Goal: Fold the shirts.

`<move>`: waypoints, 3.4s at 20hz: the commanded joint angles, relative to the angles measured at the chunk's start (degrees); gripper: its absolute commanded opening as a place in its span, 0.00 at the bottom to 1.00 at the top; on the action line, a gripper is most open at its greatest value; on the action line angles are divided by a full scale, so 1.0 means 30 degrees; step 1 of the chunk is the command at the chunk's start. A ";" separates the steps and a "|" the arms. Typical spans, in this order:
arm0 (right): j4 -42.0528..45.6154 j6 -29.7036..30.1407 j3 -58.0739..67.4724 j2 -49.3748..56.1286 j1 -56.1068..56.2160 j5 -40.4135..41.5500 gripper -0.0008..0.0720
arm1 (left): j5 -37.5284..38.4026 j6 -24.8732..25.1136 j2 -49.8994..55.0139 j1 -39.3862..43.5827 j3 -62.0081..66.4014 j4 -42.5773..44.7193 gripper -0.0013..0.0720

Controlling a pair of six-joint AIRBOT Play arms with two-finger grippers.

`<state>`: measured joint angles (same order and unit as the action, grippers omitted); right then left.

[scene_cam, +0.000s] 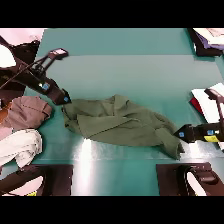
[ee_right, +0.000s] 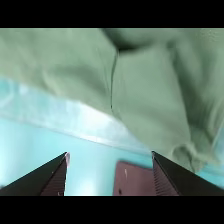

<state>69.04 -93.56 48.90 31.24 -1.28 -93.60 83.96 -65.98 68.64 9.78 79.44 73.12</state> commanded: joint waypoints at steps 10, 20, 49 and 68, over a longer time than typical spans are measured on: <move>-0.0197 0.0051 0.3096 0.4299 0.0015 0.0146 0.80 | -0.4954 -0.2178 0.6674 -0.6193 -0.3198 -0.3206 0.86; -0.0189 0.0044 0.3082 0.4102 0.0015 0.0721 0.80 | -0.6047 -0.2353 0.7861 -0.5282 -0.3286 -0.3242 0.86; -0.5187 -0.1727 0.3082 1.7209 0.5042 1.1701 0.67 | -0.3679 -0.1872 0.5588 -0.4765 -0.0969 -0.3963 0.05; -0.1668 0.5348 0.3089 1.5766 0.4677 1.3158 0.60 | -0.3133 -0.1872 0.5588 -0.4765 -0.0969 -0.3971 0.05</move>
<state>63.75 -82.52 58.13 76.09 12.80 -55.81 74.06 -71.59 85.45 -4.49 76.49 61.19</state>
